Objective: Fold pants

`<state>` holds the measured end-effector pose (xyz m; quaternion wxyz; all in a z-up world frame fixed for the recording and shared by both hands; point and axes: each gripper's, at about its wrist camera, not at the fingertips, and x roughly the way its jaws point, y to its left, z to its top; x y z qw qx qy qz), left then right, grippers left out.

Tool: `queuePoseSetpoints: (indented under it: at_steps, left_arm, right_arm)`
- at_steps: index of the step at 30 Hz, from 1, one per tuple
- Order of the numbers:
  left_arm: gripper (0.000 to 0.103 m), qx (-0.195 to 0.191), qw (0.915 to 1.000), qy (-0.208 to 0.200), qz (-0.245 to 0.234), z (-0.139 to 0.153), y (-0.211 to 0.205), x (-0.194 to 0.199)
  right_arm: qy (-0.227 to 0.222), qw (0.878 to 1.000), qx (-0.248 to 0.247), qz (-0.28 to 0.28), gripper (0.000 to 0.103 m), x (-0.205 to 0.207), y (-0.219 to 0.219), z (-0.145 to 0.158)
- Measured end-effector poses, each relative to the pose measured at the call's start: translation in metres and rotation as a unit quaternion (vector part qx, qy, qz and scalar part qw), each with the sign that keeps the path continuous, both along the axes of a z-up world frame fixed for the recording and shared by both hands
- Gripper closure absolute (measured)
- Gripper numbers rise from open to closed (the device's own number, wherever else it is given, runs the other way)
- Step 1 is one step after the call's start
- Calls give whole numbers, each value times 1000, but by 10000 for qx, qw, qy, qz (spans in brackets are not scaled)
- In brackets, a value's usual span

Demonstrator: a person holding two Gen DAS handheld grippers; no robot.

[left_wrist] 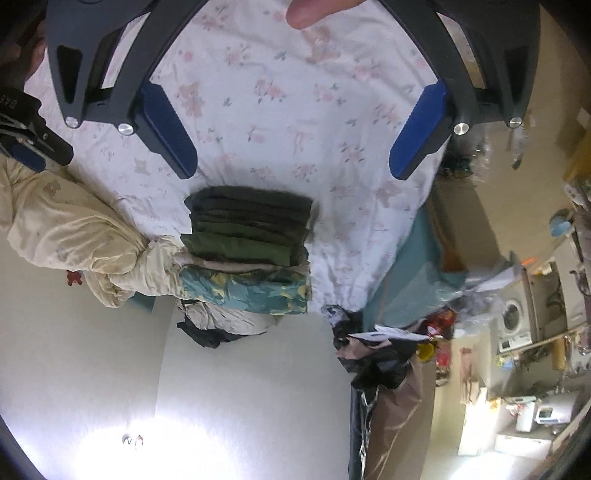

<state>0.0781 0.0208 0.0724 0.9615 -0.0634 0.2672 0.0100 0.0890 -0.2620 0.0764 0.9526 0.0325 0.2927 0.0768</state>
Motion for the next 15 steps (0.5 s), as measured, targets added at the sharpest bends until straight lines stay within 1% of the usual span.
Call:
queuePoseSetpoints:
  at_steps: [3,5,8,11,13,15]
  left_arm:
    - [1,45,10000,-60,11,0,0,-24]
    - [1,49,10000,-62,21,1,0,-36]
    - [1,60,9998,-171,25,-3,-1,-56]
    - [1,89,9999,-62,54,-12,-3,-65]
    - [1,38,9998,55,184,-16,-3,-68]
    - [1,-6,9995,17,307,-16,-3,-74]
  right_arm:
    - [-84,9999,-106,28,0,-21,2,1]
    - [-129,9999,-66,9,0,-35,1,1]
    - [-146,9999,-11,-1,0,-56,0,-5]
    - [-132,9999,3,-12,0,-69,3,-19]
    - [-79,10000,41,-18,0,-71,6,-27]
    - [-65,9998,171,5,0,-74,5,-33]
